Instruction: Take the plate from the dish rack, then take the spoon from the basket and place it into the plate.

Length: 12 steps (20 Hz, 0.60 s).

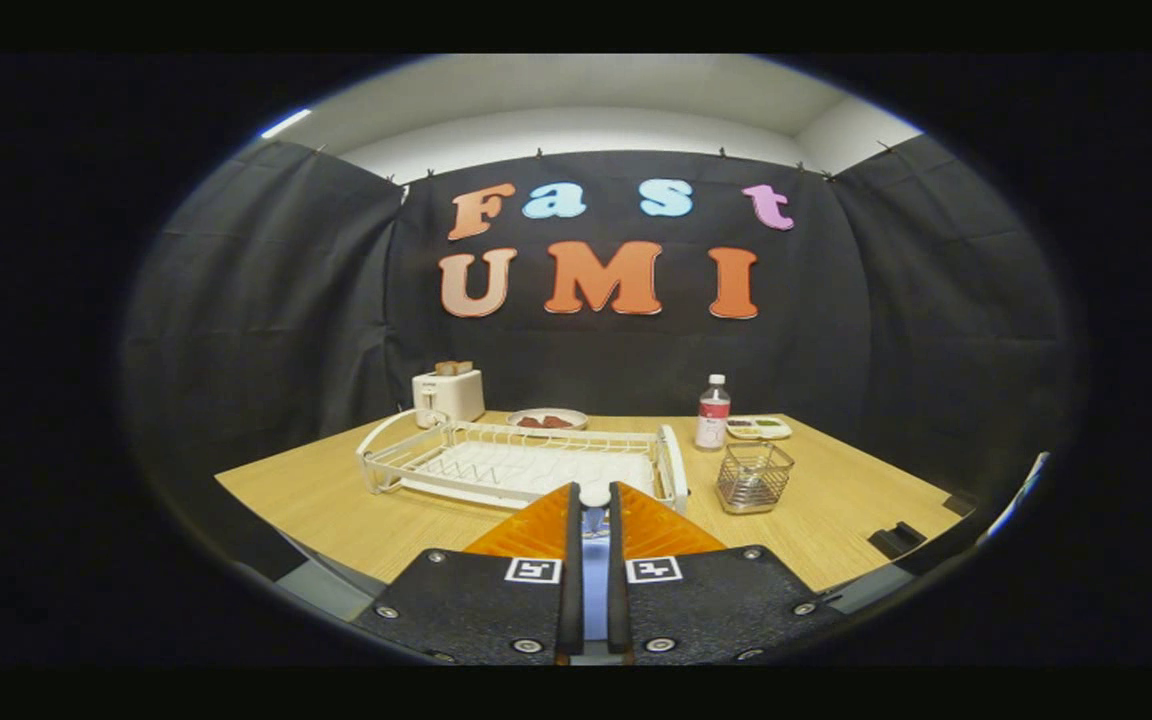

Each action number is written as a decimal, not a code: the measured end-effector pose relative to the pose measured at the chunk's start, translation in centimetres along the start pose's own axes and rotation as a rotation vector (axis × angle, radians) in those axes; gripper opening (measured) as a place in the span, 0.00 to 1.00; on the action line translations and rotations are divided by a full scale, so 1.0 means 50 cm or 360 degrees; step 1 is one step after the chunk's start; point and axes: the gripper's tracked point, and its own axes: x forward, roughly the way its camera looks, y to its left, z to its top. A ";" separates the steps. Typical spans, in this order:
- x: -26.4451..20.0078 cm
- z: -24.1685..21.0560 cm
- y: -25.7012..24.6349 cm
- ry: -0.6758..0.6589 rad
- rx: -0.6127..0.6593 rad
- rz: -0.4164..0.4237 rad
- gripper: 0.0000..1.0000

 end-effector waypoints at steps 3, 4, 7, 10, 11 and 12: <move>0.013 -0.024 0.004 0.0046 -0.0005 0.0009 0.09; 0.013 -0.032 0.006 0.0068 -0.0014 0.0016 0.09; 0.012 -0.053 0.013 0.0123 -0.0066 0.0042 0.10; 0.017 -0.072 0.025 0.0165 -0.0082 0.0079 0.13; 0.022 -0.085 0.029 0.0201 -0.0069 0.0097 0.15; 0.026 -0.094 0.031 0.0235 -0.0056 0.0102 0.17</move>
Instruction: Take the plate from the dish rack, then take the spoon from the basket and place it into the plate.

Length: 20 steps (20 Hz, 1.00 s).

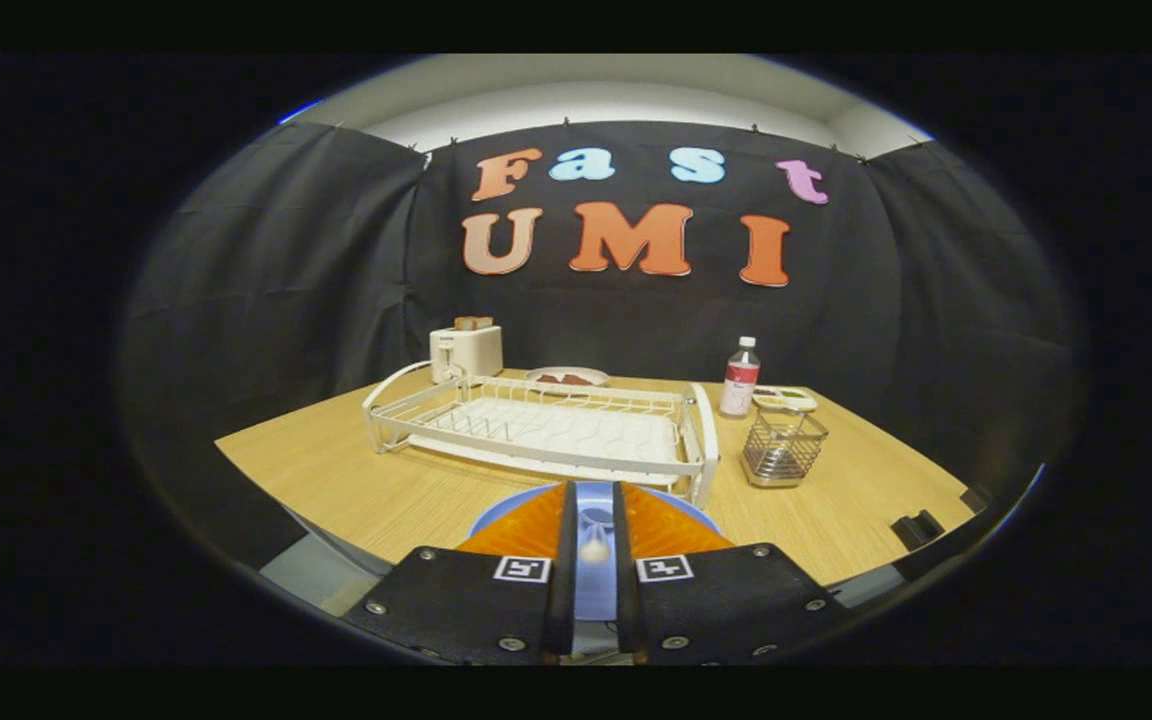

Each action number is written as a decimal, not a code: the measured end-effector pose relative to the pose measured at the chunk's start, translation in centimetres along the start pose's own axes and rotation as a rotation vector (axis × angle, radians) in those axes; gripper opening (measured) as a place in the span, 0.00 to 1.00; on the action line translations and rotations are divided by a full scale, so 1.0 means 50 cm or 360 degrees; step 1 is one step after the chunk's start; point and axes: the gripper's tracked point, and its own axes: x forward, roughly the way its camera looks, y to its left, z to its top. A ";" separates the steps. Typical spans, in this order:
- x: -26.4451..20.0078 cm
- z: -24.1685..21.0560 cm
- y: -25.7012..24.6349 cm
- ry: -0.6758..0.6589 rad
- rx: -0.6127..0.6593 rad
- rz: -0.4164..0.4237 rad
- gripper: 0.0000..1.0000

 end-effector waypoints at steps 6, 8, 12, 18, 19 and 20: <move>0.021 -0.011 -0.048 0.0074 0.0076 -0.0087 0.80; 0.024 0.001 -0.068 0.0062 0.0120 -0.0107 0.92; 0.028 0.029 -0.130 0.0028 0.0154 -0.0185 0.98; 0.018 0.093 -0.254 -0.0067 0.0196 -0.0395 0.98; 0.016 0.100 -0.273 -0.0078 0.0217 -0.0422 0.98; 0.012 0.104 -0.289 -0.0087 0.0237 -0.0449 0.98</move>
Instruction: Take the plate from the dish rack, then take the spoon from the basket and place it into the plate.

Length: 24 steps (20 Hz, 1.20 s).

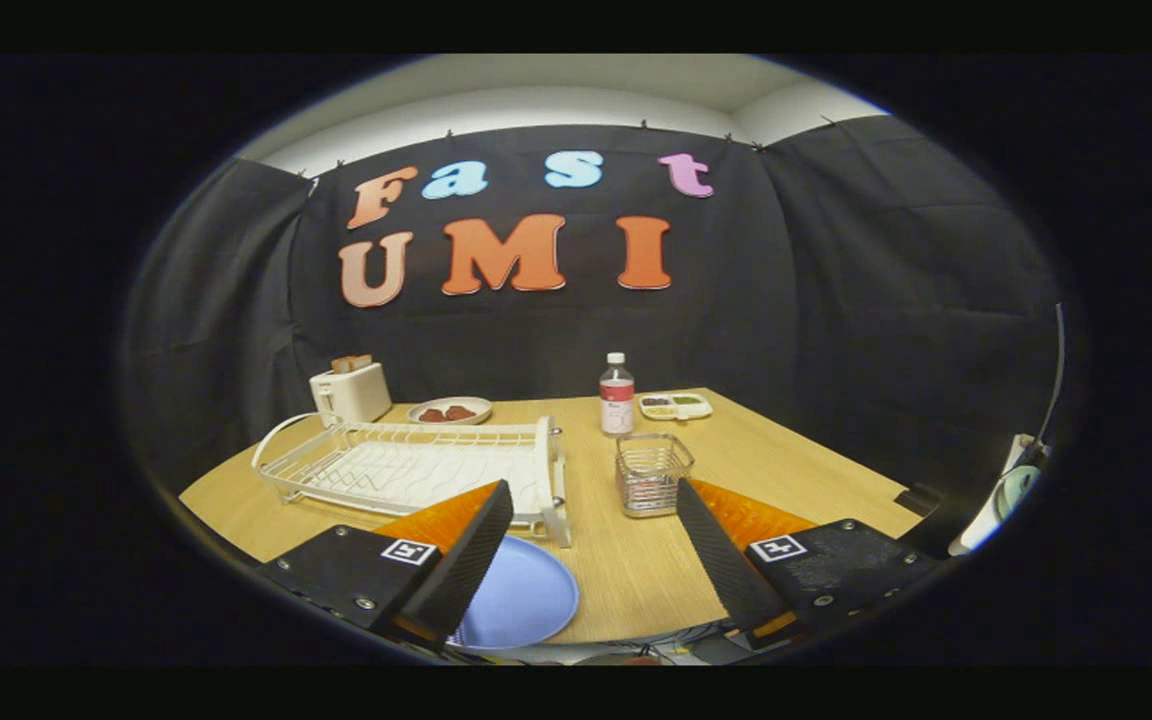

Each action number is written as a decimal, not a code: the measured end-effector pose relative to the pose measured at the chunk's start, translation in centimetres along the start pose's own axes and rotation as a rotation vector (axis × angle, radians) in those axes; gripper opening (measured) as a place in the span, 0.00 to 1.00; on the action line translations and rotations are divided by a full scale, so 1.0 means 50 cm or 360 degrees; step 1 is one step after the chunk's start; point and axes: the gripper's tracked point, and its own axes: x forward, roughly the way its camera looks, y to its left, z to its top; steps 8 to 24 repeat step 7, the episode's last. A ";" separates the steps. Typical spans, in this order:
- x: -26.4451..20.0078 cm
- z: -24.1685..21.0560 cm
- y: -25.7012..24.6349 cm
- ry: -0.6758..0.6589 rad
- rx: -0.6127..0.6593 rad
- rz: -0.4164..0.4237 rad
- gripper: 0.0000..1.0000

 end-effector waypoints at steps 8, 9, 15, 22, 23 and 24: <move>0.014 0.003 -0.067 -0.0021 0.0023 -0.0120 0.98; 0.014 0.003 -0.067 -0.0021 0.0023 -0.0120 0.98; 0.014 0.003 -0.067 -0.0021 0.0023 -0.0120 0.98; 0.014 0.003 -0.067 -0.0021 0.0023 -0.0120 0.98; 0.014 0.003 -0.067 -0.0021 0.0023 -0.0120 0.98; 0.014 0.003 -0.067 -0.0021 0.0023 -0.0120 0.98</move>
